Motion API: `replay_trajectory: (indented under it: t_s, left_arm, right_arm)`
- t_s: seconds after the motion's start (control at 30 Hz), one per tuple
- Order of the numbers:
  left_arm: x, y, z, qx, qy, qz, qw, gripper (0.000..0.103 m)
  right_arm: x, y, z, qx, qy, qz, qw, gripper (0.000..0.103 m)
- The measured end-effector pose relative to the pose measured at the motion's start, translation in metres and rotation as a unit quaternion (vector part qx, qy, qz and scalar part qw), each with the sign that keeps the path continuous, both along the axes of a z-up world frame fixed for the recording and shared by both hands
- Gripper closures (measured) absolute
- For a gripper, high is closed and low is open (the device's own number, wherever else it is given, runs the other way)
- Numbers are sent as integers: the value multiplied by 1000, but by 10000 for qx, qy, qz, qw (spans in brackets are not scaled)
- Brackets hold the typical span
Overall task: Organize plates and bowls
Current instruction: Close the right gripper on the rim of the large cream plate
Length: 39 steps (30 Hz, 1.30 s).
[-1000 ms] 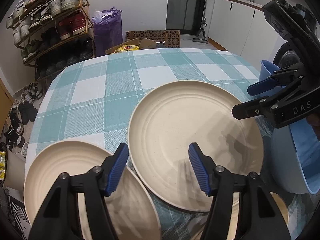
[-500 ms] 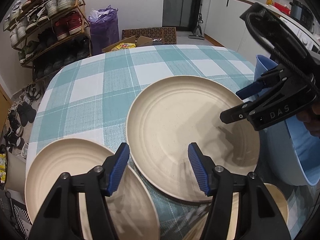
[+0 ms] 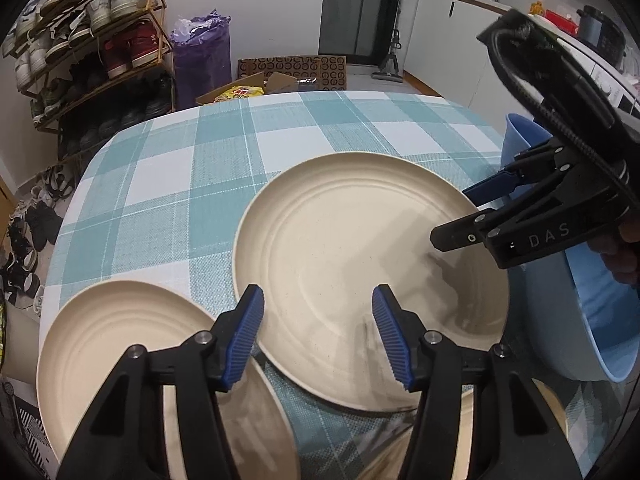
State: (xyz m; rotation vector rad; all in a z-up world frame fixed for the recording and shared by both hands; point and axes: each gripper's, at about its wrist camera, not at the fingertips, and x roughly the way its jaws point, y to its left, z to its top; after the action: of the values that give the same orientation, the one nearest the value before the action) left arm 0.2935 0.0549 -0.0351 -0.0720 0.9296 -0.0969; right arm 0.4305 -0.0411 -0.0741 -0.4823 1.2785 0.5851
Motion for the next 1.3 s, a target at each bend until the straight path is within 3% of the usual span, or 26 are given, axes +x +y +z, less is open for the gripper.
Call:
replay_trajectory:
  t_s: [0.27, 0.43, 0.77, 1.1, 1.3]
  left_arm:
    - [-1, 11, 2, 289, -34, 331, 9990, 47]
    - [1, 12, -2, 455, -1, 284, 9986, 46]
    - [6, 5, -2, 309, -13, 127, 9994, 44]
    - [4, 2, -7, 202, 165, 100, 9996, 44]
    - [4, 1, -7, 220, 234, 112, 9994, 44]
  right_arm:
    - [0, -5, -7, -54, 55, -38, 10000, 41]
    - [-1, -4, -10, -52, 103, -19, 9999, 41]
    - [-3, -4, -13, -57, 141, 15, 9999, 49]
    - [-3, -8, -12, -121, 111, -5, 9999, 49]
    - [-3, -10, -11, -94, 90, -43, 9999, 62]
